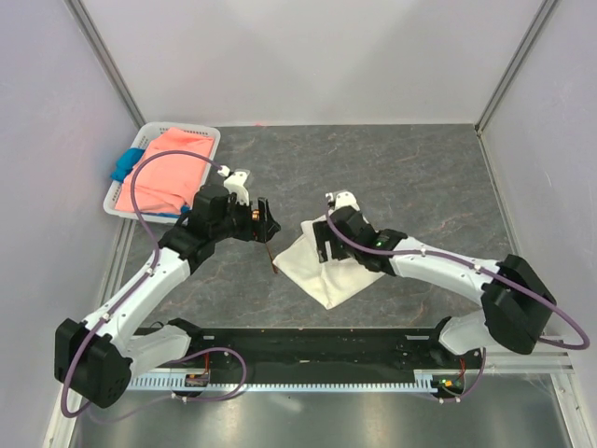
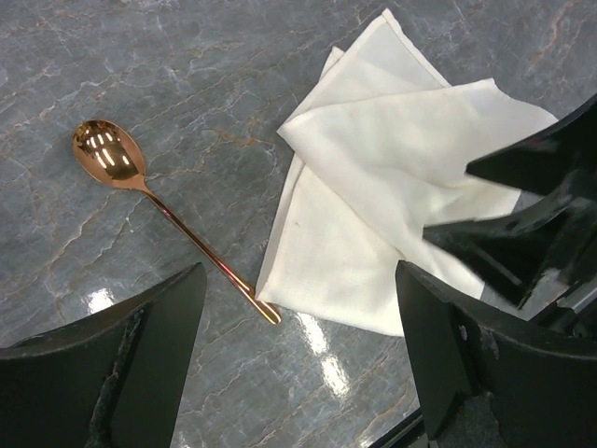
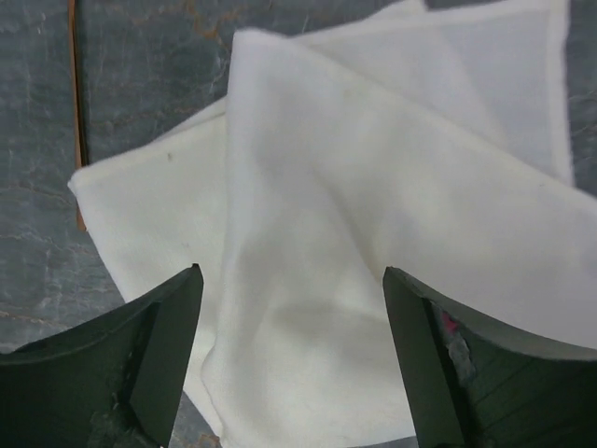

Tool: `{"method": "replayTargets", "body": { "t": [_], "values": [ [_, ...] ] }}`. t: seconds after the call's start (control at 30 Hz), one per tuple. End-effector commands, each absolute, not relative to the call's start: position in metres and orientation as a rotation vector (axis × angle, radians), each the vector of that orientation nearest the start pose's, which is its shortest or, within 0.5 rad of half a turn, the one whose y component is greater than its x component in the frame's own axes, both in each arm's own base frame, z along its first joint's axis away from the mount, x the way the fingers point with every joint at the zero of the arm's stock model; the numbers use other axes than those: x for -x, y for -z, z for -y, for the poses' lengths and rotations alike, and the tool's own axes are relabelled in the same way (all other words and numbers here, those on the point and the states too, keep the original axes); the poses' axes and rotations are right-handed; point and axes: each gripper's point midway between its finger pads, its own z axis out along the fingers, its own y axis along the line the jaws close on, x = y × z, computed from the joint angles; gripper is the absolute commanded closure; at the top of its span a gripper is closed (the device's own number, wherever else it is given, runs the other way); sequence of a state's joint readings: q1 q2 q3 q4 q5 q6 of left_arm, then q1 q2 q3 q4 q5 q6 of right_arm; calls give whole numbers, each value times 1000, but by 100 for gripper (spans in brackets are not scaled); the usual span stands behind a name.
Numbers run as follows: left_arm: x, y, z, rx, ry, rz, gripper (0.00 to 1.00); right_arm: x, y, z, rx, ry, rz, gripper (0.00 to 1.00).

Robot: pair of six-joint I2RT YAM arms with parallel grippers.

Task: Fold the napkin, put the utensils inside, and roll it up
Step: Move the napkin to the centre of the board, then flatten the napkin out

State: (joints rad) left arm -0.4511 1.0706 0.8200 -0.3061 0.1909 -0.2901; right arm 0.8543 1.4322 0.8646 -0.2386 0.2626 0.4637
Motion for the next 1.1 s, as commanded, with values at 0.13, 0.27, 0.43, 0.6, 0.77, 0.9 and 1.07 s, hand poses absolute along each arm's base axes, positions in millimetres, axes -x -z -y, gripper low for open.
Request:
{"method": "replayTargets", "body": {
  "t": [0.13, 0.27, 0.43, 0.6, 0.77, 0.9, 1.07],
  "values": [
    [-281, -195, 195, -325, 678, -2134, 11, -335, -121, -189, 83, -90, -2298, 13],
    [-280, -194, 196, -328, 686, -2138, 11, -354, -87, -155, 21, 8, -2381, 15],
    [-278, -193, 200, -337, 702, -2143, 11, -381, -74, -152, 66, 41, -2371, 19],
    [-277, -193, 201, -340, 709, -2145, 11, -409, -78, -162, 71, 36, -2342, 27],
    [-276, -193, 203, -347, 718, -2149, 11, -431, -61, -171, 77, 68, -2362, 28],
    [-275, -193, 204, -356, 723, -2148, 11, -440, -46, -176, 85, 81, -2381, 31],
    [-273, -194, 206, -363, 728, -2149, 11, -448, -45, -181, 86, 70, -2373, 33]
  ]
}}
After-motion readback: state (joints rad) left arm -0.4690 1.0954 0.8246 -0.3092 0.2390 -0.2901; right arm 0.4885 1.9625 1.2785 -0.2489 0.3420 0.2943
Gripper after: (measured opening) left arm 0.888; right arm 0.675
